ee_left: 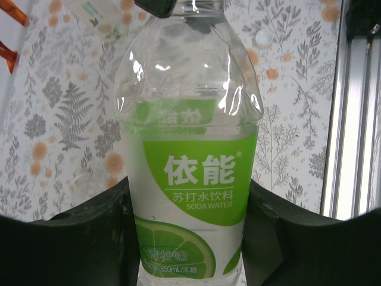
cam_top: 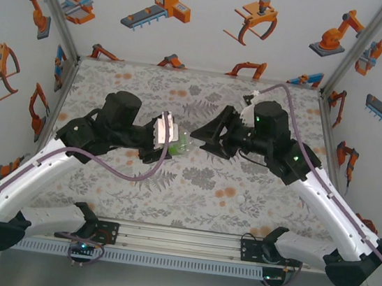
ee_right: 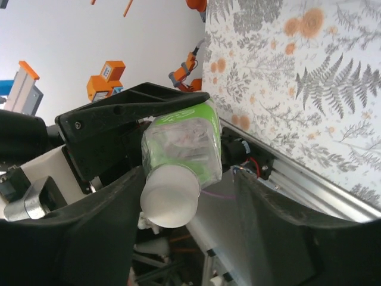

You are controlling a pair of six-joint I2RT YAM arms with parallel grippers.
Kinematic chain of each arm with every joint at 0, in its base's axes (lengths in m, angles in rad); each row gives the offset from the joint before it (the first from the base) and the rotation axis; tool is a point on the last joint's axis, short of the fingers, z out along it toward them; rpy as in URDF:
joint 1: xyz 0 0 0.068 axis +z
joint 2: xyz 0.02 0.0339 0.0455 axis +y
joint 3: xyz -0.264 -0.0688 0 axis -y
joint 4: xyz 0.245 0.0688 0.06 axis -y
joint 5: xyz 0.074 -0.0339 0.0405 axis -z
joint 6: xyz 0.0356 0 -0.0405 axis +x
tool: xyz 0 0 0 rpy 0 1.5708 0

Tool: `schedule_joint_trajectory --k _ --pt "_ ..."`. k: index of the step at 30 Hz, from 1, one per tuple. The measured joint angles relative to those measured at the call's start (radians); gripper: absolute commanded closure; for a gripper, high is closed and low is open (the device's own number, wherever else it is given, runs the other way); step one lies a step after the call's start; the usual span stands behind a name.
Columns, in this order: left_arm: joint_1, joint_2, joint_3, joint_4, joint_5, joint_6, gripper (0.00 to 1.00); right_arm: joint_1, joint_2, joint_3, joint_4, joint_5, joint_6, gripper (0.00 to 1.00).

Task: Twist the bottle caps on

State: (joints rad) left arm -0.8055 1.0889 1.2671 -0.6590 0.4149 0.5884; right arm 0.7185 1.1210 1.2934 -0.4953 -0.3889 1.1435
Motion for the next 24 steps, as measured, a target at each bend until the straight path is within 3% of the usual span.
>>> schedule_joint_trajectory --k 10,24 --pt "0.000 -0.029 0.000 0.007 0.028 0.000 0.87 -0.003 -0.072 0.118 -0.011 0.004 -0.489 0.40" --pt "-0.006 -0.041 0.000 -0.084 0.065 0.014 0.88 -0.004 -0.035 0.180 -0.081 -0.364 -1.343 0.41"
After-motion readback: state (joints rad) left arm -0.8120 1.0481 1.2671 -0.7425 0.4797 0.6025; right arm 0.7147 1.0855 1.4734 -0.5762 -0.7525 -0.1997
